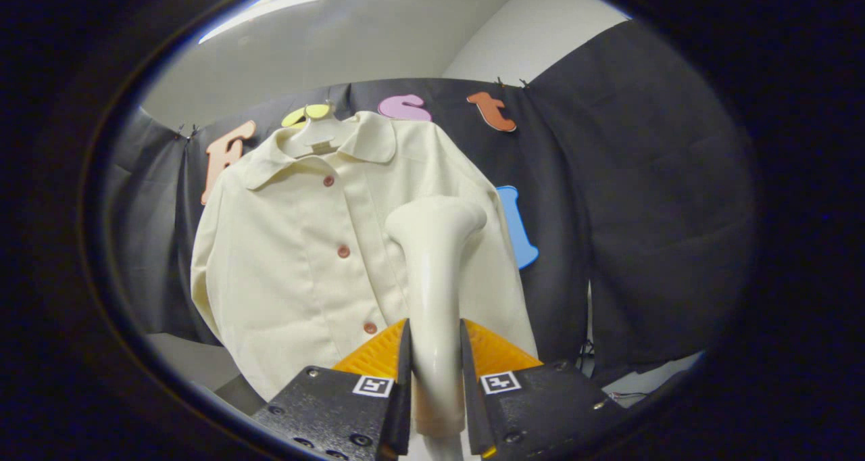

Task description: Iron the clothes twice with a garment steamer, once on the left side and once on the right side.

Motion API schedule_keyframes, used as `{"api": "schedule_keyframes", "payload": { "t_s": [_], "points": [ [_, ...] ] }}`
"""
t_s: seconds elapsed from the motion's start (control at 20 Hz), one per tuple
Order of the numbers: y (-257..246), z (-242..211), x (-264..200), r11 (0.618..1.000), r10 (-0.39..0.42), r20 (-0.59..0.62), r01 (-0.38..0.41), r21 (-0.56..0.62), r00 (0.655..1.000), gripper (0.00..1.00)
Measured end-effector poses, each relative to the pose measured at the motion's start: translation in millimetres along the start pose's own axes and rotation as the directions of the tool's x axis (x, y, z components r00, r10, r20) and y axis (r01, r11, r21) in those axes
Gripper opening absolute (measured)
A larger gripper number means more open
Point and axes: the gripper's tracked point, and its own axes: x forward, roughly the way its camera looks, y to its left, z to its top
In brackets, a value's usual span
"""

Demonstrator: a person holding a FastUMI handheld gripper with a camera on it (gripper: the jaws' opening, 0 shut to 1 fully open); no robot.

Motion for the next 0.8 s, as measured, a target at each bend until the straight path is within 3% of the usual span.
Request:
{"api": "schedule_keyframes", "payload": {
  "t_s": [0.8],
  "points": [
    [-45,-112,-47,0.999,-0.034,-0.160,0.036,0.008,0.987,0.33]
  ]
}}
